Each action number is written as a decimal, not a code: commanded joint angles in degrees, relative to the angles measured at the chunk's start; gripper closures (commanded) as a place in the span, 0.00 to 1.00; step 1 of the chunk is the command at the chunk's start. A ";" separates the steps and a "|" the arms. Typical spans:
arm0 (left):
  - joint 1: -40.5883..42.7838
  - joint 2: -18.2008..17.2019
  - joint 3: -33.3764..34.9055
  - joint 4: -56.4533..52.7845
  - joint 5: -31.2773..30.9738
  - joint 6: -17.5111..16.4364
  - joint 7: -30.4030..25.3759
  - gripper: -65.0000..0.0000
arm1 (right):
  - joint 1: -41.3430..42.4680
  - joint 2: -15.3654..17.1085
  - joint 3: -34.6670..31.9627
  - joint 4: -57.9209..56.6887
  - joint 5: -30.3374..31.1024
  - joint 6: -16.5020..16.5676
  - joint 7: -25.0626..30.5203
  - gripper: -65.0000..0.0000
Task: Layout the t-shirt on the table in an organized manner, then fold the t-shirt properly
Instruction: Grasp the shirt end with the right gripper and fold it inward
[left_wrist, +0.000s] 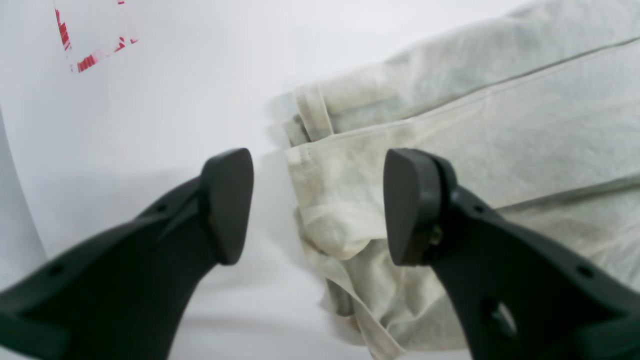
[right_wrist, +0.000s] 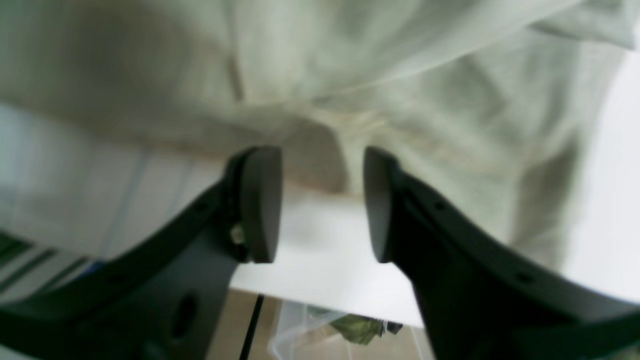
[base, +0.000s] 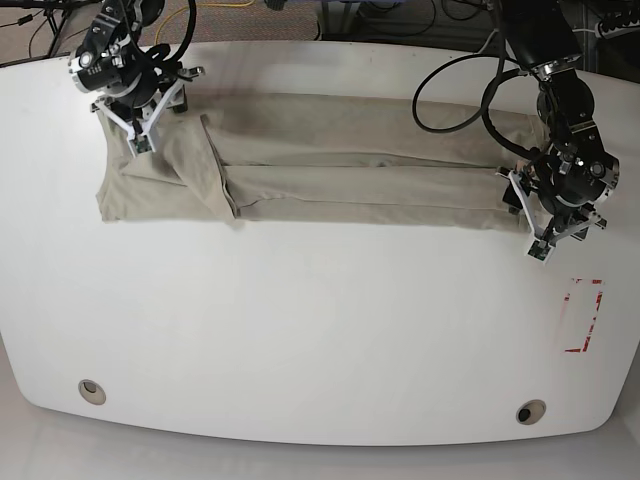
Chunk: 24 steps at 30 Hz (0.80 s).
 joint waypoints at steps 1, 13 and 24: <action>-0.94 -0.69 -0.26 0.79 -0.30 0.12 -0.84 0.41 | 3.92 0.50 0.72 1.15 0.58 -0.07 0.98 0.59; -1.12 -0.17 -4.13 1.06 -1.26 0.12 -0.75 0.41 | 12.97 0.42 0.63 -6.94 -0.04 -0.07 1.16 0.77; -2.52 -0.61 -13.44 0.00 -13.31 0.12 3.20 0.40 | 13.15 2.26 0.45 -18.98 -0.04 -0.07 9.16 0.75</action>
